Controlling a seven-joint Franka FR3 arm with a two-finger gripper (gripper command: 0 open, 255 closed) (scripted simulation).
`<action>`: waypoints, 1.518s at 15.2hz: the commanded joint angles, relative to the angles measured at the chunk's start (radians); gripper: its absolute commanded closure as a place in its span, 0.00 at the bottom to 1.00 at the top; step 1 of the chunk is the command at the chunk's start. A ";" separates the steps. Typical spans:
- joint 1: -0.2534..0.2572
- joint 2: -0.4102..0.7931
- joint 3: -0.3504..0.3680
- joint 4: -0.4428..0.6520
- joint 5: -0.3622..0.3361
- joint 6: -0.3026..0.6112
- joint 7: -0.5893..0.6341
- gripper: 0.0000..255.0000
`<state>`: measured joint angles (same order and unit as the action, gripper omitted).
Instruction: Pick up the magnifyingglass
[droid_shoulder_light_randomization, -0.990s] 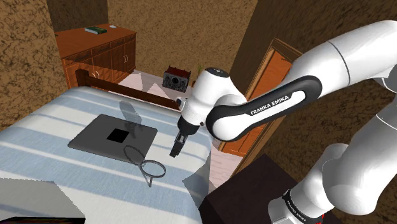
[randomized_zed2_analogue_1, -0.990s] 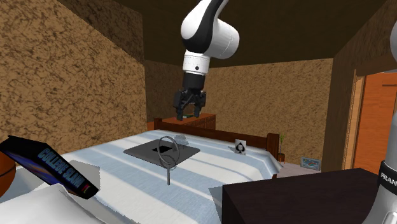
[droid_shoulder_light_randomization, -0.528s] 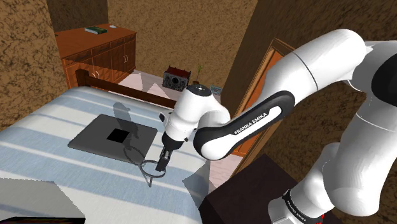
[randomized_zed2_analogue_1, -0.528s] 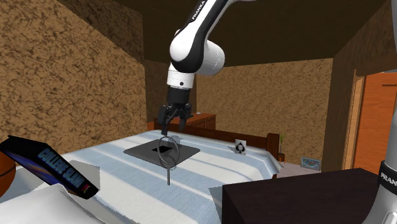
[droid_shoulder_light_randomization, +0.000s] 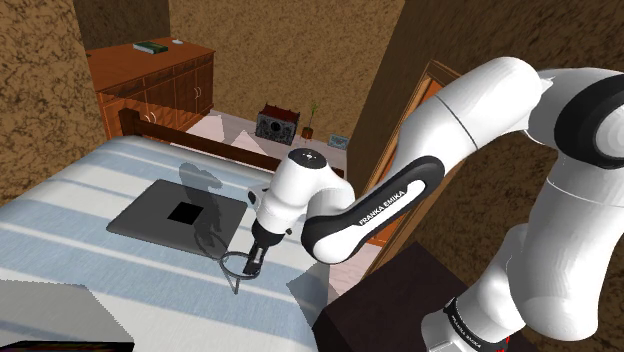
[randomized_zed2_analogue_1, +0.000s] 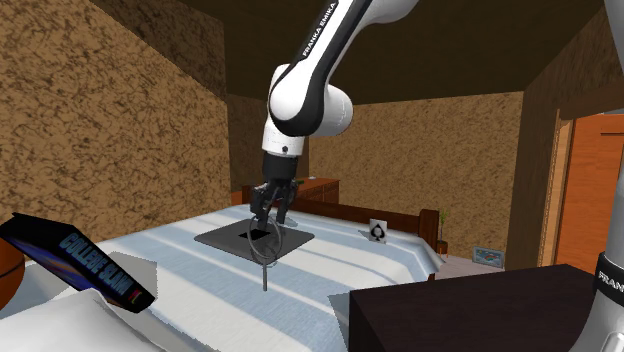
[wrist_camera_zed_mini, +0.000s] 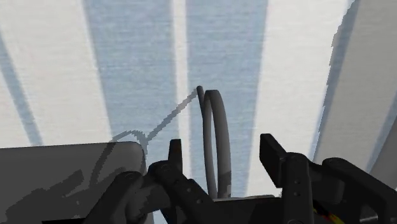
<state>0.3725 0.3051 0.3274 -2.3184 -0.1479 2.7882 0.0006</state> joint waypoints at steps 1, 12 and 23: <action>0.000 0.001 -0.001 0.000 -0.001 0.002 0.000 1.00; -0.014 -0.034 0.018 0.000 0.025 -0.033 -0.018 1.00; -0.047 -0.163 0.063 0.015 0.120 -0.169 -0.081 1.00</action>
<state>0.3271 0.1556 0.3869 -2.3047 -0.0371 2.6336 -0.0753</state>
